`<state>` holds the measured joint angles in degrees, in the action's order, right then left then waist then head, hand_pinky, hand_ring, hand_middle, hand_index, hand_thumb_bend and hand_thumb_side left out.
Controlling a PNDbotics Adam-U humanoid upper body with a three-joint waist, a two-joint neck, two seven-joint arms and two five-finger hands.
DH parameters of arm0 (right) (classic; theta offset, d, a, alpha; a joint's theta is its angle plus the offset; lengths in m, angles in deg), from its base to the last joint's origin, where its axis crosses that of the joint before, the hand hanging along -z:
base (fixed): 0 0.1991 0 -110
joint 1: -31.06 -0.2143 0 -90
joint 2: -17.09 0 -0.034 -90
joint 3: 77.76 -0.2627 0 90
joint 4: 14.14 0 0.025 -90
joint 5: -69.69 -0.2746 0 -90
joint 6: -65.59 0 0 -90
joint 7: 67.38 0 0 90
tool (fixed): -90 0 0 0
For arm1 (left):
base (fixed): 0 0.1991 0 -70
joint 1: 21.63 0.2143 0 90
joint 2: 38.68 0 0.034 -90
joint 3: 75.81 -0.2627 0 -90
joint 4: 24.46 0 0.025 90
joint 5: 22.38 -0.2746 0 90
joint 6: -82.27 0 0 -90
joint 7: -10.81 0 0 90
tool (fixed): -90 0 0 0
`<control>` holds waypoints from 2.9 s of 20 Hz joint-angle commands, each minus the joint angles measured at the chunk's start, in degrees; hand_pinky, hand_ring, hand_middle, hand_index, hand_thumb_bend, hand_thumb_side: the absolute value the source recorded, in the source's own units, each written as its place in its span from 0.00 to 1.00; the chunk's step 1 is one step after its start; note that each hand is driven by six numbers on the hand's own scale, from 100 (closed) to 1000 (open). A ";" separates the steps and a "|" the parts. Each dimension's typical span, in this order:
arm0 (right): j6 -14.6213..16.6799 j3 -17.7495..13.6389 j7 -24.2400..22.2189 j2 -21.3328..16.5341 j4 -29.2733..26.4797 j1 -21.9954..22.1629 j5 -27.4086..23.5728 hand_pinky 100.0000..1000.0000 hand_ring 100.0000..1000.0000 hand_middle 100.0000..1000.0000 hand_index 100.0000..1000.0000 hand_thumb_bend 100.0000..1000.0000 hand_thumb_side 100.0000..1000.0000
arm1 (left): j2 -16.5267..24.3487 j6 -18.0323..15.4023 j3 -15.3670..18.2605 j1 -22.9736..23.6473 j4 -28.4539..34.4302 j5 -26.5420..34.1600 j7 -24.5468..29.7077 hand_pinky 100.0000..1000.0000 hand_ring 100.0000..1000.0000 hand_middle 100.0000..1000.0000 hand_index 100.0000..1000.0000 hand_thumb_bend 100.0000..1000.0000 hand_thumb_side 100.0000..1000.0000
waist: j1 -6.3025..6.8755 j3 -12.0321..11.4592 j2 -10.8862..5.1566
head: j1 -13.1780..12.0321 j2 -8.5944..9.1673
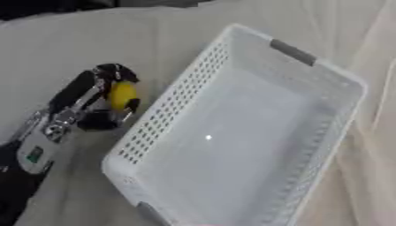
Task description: Pick up objects on the table and place them in the box.
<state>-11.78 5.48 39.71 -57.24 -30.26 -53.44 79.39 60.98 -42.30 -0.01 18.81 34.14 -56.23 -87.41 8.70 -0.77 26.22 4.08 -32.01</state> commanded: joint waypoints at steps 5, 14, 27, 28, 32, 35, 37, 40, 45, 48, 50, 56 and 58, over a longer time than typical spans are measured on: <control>-0.04 -0.45 -0.34 -0.46 -0.60 0.86 0.61 0.41 0.53 0.64 0.69 0.00 0.86 | 0.32 -0.64 -2.06 -0.69 -2.17 -2.33 1.51 0.28 0.52 0.66 0.72 0.00 0.13 | -0.46 0.33 -0.92 | -0.24 -0.72; -0.11 -0.76 -0.79 -0.63 -1.31 1.08 0.83 0.41 0.53 0.64 0.69 0.00 0.86 | 0.13 0.16 -1.81 -0.84 -0.72 -4.70 1.28 0.23 0.49 0.62 0.71 0.00 0.00 | -0.71 0.31 -1.09 | -0.31 -1.43; -0.17 -0.85 -0.84 -0.53 -1.39 0.98 0.63 0.41 0.53 0.64 0.69 0.00 0.86 | 0.56 0.15 0.42 -1.02 3.92 -6.67 -1.16 0.00 0.00 0.00 0.07 0.27 0.00 | -0.78 0.12 -0.84 | -0.18 -1.72; -0.17 -0.85 -0.84 -0.52 -1.39 0.99 0.61 0.41 0.53 0.64 0.69 0.00 0.86 | 0.60 0.12 0.67 -0.98 4.24 -6.95 -1.29 0.00 0.00 0.00 0.07 0.27 0.00 | -0.80 0.11 -0.85 | -0.19 -1.70; -0.09 -0.84 -0.91 -0.55 -1.44 1.09 0.52 0.41 0.53 0.64 0.69 0.00 0.86 | 1.02 0.29 1.52 -0.87 4.82 -7.30 -1.97 0.00 0.00 0.00 0.07 0.27 0.00 | -0.95 0.05 -1.00 | -0.13 -1.47; -0.08 -0.82 -1.02 -0.62 -1.44 1.14 0.49 0.41 0.53 0.63 0.69 0.00 0.86 | 2.22 0.28 2.53 -0.89 6.01 -8.62 -2.32 0.00 0.00 0.00 0.06 0.45 0.00 | -0.99 0.07 -1.13 | 0.06 -1.01; -0.06 -0.83 -1.06 -0.73 -1.45 1.19 0.47 0.41 0.53 0.63 0.69 0.00 0.86 | 4.02 0.10 3.19 -1.31 6.73 -11.50 -2.50 0.00 0.00 0.00 0.07 0.54 0.00 | -0.94 0.03 -1.25 | 0.23 -0.73; -0.08 -0.86 -1.05 -0.96 -1.38 1.31 0.33 0.41 0.53 0.64 0.69 0.00 0.86 | 7.61 -0.52 3.79 -1.79 6.30 -15.52 -3.46 0.00 0.00 0.00 0.07 0.65 0.00 | -0.70 -0.12 -1.37 | 0.58 0.09; -0.13 -0.76 -0.92 -1.08 -1.12 1.26 0.17 0.41 0.53 0.64 0.69 0.00 0.86 | 11.38 -1.06 4.99 -1.48 6.07 -18.41 -6.36 0.00 0.00 0.00 0.07 0.70 0.00 | -0.37 -0.26 -1.31 | 0.74 1.11; -0.11 -0.72 -0.91 -1.19 -1.07 1.21 0.14 0.41 0.53 0.64 0.69 0.00 0.86 | 12.40 -1.01 5.66 -1.09 7.12 -19.04 -7.69 0.00 0.00 0.00 0.07 0.72 0.00 | -0.27 -0.16 -1.28 | 0.72 1.62; -0.12 -0.69 -0.94 -1.24 -1.06 1.19 0.15 0.41 0.53 0.64 0.69 0.00 0.86 | 12.65 -1.03 5.76 -0.85 7.72 -19.25 -8.09 0.00 0.00 0.00 0.07 0.72 0.00 | -0.23 -0.10 -1.28 | 0.66 1.93; -0.16 -0.68 -1.03 -1.34 -1.07 1.12 0.18 0.41 0.53 0.64 0.69 0.00 0.86 | 12.93 -1.34 5.79 -0.69 8.91 -18.96 -8.45 0.00 0.00 0.00 0.07 0.71 0.00 | -0.19 -0.02 -1.25 | 0.65 2.44; -0.18 -0.68 -1.02 -1.32 -1.06 1.13 0.18 0.41 0.53 0.64 0.69 0.00 0.86 | 13.10 -1.24 6.06 -0.84 9.86 -18.37 -8.69 0.00 0.00 0.00 0.07 0.70 0.00 | -0.21 -0.07 -1.25 | 0.75 2.48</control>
<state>-11.90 4.79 38.75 -58.12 -31.91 -53.33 79.75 71.34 -43.61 4.84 18.54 42.76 -74.98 -95.72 8.67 -0.80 26.03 4.54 -30.41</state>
